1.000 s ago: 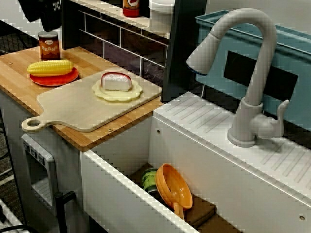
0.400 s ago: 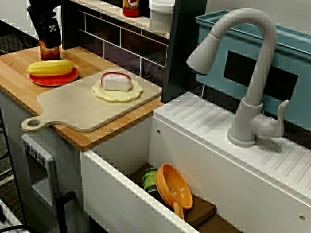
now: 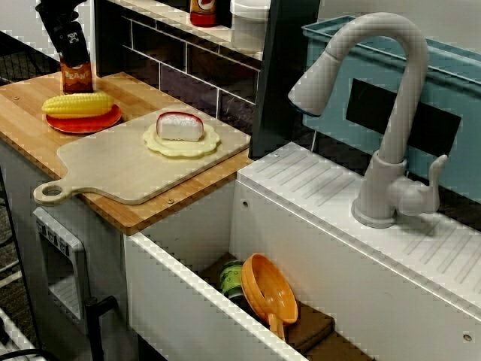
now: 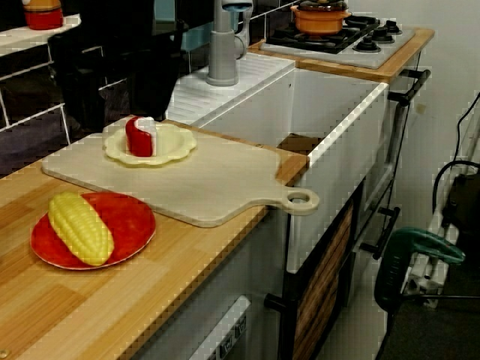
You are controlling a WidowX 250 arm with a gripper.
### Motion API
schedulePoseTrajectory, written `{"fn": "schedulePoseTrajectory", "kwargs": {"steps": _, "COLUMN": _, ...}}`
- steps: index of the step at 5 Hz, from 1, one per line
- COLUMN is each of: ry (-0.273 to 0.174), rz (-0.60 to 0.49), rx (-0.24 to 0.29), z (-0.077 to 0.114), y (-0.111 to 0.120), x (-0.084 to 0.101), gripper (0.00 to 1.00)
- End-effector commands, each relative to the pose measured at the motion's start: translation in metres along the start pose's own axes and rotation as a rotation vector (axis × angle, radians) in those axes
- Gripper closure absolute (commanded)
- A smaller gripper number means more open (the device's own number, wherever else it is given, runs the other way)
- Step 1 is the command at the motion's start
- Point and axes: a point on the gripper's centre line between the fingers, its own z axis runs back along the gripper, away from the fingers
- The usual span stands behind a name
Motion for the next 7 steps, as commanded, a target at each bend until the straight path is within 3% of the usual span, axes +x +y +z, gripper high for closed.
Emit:
{"fn": "schedulePoseTrajectory", "kwargs": {"steps": 1, "ry": -0.063, "rz": -0.025, "rx": 0.103, "z": -0.007, "y": 0.008, "x": 0.009, "gripper": 0.0}}
{"fn": "schedulePoseTrajectory", "kwargs": {"steps": 4, "ry": -0.027, "rz": -0.026, "rx": 0.165, "z": -0.039, "y": 0.025, "x": 0.019, "gripper": 0.0}}
{"fn": "schedulePoseTrajectory", "kwargs": {"steps": 5, "ry": -0.001, "rz": -0.028, "rx": 0.199, "z": -0.046, "y": 0.032, "x": 0.019, "gripper": 0.0}}
{"fn": "schedulePoseTrajectory", "kwargs": {"steps": 7, "ry": 0.008, "rz": -0.018, "rx": 0.216, "z": -0.05, "y": 0.037, "x": 0.015, "gripper": 0.0}}
